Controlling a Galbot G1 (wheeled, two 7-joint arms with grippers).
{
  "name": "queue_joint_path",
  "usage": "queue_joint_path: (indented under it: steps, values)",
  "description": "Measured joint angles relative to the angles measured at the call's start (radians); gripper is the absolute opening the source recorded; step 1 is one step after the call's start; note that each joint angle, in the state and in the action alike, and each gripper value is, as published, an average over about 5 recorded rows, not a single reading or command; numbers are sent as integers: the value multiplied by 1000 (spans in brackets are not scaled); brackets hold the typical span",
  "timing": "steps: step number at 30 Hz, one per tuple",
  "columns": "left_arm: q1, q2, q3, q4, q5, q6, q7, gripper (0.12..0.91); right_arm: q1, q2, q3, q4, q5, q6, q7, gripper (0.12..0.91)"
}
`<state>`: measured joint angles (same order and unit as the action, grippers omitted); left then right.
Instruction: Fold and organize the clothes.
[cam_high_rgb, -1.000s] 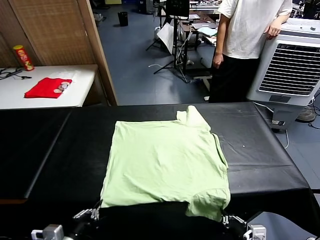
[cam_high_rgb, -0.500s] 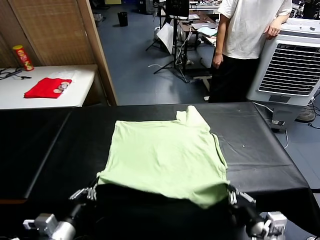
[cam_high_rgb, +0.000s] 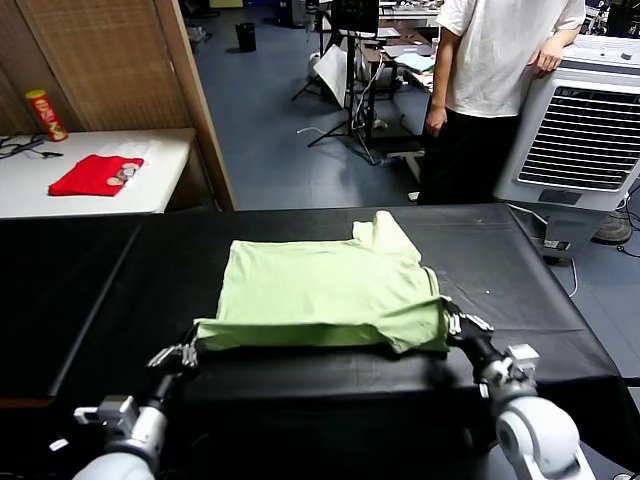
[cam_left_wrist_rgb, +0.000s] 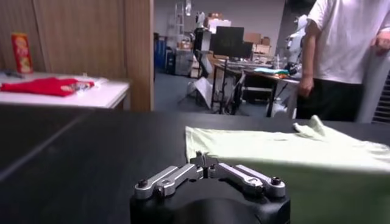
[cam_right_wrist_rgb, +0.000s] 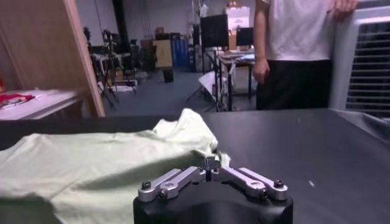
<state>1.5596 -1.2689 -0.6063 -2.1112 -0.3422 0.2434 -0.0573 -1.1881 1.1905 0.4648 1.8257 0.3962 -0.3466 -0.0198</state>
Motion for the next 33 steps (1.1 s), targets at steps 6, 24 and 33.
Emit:
queue_joint_path:
  steps: [6, 24, 33]
  values:
    - [-70, 11, 30, 70, 16, 9, -3, 126, 4, -11, -1, -6, -18, -40, -39, 288]
    - [-44, 30, 26, 78, -19, 50, 2, 757, -271, -48, 95, 208, -47, -88, -28, 761]
    - [11, 27, 24, 51, -114, 96, 18, 797, -288, -45, 89, 205, -61, -85, -33, 437]
